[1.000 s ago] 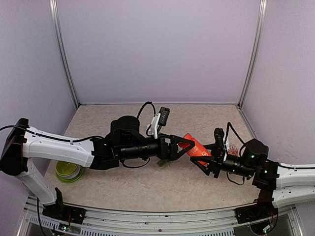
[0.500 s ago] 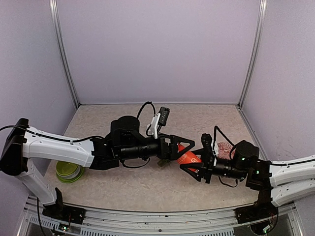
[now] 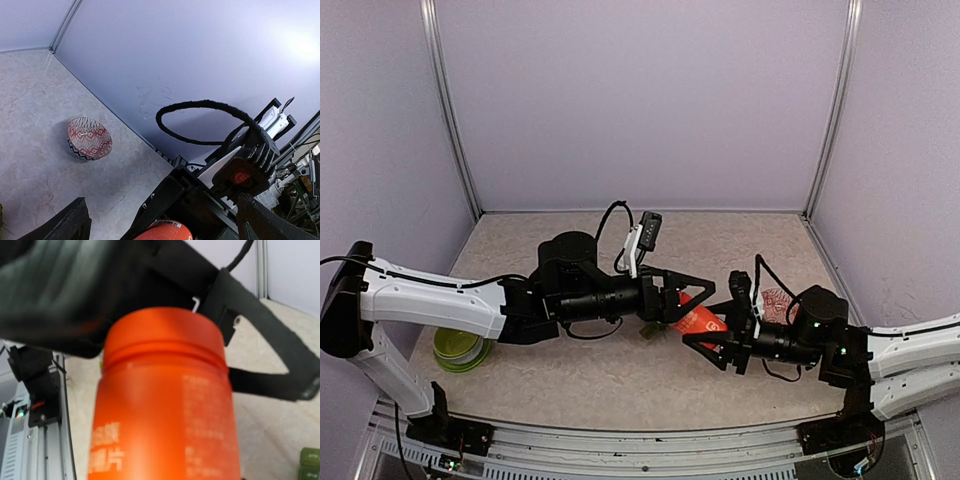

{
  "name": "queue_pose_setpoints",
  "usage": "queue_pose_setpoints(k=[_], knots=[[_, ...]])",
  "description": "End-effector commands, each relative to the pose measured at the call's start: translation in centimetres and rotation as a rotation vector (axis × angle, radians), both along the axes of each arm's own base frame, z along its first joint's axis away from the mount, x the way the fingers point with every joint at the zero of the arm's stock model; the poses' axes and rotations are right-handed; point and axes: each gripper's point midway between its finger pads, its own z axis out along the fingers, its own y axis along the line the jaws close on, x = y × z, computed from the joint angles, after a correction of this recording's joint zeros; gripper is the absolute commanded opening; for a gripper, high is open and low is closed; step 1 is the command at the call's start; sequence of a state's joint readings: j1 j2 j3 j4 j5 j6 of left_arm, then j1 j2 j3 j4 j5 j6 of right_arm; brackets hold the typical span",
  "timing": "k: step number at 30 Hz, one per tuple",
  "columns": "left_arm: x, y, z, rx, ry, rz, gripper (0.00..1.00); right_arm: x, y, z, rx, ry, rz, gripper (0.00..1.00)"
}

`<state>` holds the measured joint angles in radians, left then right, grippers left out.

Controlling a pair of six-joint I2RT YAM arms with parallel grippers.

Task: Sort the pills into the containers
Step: Screw the lid of the pill bottle onto the pill bottle.

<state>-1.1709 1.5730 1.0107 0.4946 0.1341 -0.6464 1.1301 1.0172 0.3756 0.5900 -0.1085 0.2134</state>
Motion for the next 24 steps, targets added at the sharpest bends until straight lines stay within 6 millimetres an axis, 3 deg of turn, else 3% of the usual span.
queue_pose_setpoints(k=[1,11,24], knots=[[-0.3,0.7,2.6,-0.068,-0.037,-0.014,0.99,-0.1,-1.4,2.5,0.081,-0.047,-0.039,0.0],[-0.7,0.3,2.2,-0.063,-0.012,-0.048,0.99,1.8,-4.6,3.6,0.093,-0.092,-0.217,0.01],[-0.9,0.0,2.9,-0.083,-0.02,-0.059,0.99,1.8,-1.7,0.7,-0.027,-0.056,-0.143,0.0]])
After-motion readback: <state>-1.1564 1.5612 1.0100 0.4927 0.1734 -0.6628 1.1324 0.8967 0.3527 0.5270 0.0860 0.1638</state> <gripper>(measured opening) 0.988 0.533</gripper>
